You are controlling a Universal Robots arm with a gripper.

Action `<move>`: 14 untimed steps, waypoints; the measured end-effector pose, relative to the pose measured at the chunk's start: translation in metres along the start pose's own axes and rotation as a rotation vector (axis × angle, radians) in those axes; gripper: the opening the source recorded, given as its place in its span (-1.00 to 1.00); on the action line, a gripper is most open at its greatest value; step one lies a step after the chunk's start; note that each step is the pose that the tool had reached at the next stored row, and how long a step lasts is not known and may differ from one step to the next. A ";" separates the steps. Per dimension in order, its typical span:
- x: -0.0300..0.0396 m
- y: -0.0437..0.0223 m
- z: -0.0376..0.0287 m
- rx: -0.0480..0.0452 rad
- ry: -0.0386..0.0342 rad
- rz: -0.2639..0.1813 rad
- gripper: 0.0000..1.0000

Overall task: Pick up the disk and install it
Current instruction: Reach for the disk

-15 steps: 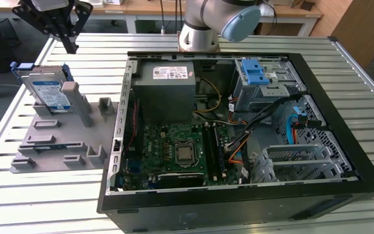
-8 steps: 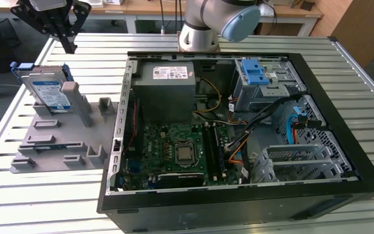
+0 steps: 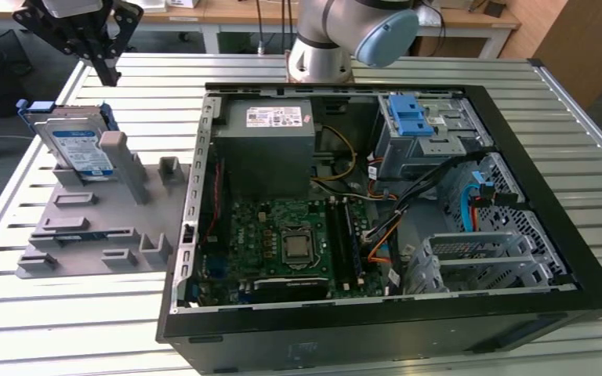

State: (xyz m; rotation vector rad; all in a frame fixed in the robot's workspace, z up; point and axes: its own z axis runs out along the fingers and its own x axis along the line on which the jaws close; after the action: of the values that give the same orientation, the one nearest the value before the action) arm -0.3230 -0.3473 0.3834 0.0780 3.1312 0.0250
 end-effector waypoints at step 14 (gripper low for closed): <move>0.0065 0.0003 0.0006 0.0000 0.0000 0.000 -0.79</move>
State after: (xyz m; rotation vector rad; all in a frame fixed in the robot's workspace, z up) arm -0.3294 -0.3467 0.3828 0.0780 3.1312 0.0250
